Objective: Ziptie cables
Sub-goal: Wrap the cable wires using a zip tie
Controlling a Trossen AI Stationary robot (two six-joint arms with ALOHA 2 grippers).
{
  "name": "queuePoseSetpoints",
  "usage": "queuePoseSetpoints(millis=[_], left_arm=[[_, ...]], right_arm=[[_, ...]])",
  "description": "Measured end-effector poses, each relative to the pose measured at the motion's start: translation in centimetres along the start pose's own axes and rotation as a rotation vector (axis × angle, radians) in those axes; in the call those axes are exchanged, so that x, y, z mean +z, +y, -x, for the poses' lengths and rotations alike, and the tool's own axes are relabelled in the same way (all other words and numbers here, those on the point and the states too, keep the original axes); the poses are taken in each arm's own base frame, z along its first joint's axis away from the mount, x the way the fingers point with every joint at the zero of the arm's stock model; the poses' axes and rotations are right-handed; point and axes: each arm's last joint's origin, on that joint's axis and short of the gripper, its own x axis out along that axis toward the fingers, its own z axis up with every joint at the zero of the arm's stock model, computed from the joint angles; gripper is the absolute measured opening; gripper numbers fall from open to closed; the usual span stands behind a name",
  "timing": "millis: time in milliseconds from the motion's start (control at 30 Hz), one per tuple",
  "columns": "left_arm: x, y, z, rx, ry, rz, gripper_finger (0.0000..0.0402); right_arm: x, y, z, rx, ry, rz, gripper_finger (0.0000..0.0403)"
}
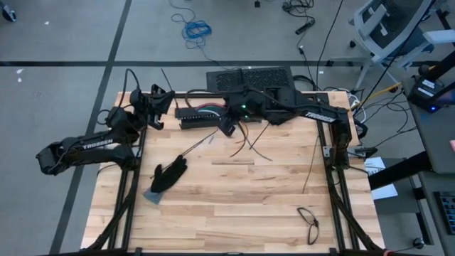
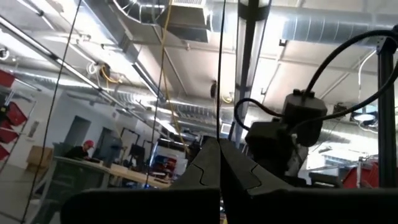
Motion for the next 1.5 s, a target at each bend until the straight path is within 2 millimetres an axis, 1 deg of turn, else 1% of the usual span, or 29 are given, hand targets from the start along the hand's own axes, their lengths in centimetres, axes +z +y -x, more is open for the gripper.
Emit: queuePoseSetpoints(millis=[333,700,1100,1333,1500], left_arm=[[-0.2,0.2,-0.1,0.047,-0.012,0.023,0.0],[0.5,0.1,-0.1,0.057,-0.1,0.009,0.0],[0.4,0.0,-0.1,0.079,-0.107,0.019,0.0],[0.2,0.3,-0.4,0.095,-0.146,0.018,0.0],[0.1,0.3,-1.7,0.075,-0.147,0.049,0.0]], right_arm=[[1.0,0.3,0.0,0.026,-0.101,-0.028,0.0012],[1.0,0.7,-1.1,0.025,-0.104,-0.03,0.0012],[1.4,0.7,-1.3,0.038,-0.142,-0.052,0.0012],[1.3,1.2,-2.6,0.077,-0.128,-0.05,0.0012],[1.3,1.4,-3.6,0.088,-0.13,-0.06,0.0012]])
